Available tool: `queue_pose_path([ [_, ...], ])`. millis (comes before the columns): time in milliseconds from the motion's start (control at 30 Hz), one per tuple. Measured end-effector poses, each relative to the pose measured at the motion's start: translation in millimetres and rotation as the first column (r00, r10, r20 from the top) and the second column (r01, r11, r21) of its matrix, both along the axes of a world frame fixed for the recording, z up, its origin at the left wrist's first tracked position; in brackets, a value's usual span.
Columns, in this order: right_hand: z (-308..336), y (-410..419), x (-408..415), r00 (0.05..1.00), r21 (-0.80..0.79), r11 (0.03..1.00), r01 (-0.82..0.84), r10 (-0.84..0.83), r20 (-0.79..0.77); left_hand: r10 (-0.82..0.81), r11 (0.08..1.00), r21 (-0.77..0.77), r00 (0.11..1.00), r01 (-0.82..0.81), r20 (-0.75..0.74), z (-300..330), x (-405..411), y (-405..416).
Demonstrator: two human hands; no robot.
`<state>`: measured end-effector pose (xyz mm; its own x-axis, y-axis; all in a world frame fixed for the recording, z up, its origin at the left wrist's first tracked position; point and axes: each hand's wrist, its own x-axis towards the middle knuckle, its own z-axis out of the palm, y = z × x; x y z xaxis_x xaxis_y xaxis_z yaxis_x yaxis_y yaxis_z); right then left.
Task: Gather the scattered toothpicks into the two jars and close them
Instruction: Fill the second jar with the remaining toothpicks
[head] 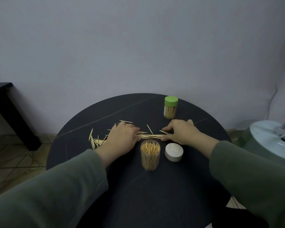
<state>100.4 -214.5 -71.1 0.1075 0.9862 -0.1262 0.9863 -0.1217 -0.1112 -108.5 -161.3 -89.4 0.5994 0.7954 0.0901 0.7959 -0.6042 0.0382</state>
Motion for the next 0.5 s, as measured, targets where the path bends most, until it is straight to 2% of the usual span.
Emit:
queue_pose_path([
  [133,-2,0,-2,0.999,0.089,0.995,-0.045,0.045,-0.002,-0.044,0.999,0.026,0.999,0.045,-0.031,4,7,1],
  [267,-2,-1,-4,0.985,0.169,0.974,-0.153,0.135,0.112,-0.089,0.995,0.045,0.992,0.093,-0.089,7,13,1],
  [367,-2,-1,-4,0.965,0.167,0.963,-0.213,0.18,0.19,-0.123,0.987,0.087,0.983,0.135,-0.136,10,16,-2],
  [500,-1,2,-3,0.946,0.105,0.963,-0.25,0.22,0.24,-0.119,0.986,0.104,0.987,0.13,-0.104,12,19,-3],
])
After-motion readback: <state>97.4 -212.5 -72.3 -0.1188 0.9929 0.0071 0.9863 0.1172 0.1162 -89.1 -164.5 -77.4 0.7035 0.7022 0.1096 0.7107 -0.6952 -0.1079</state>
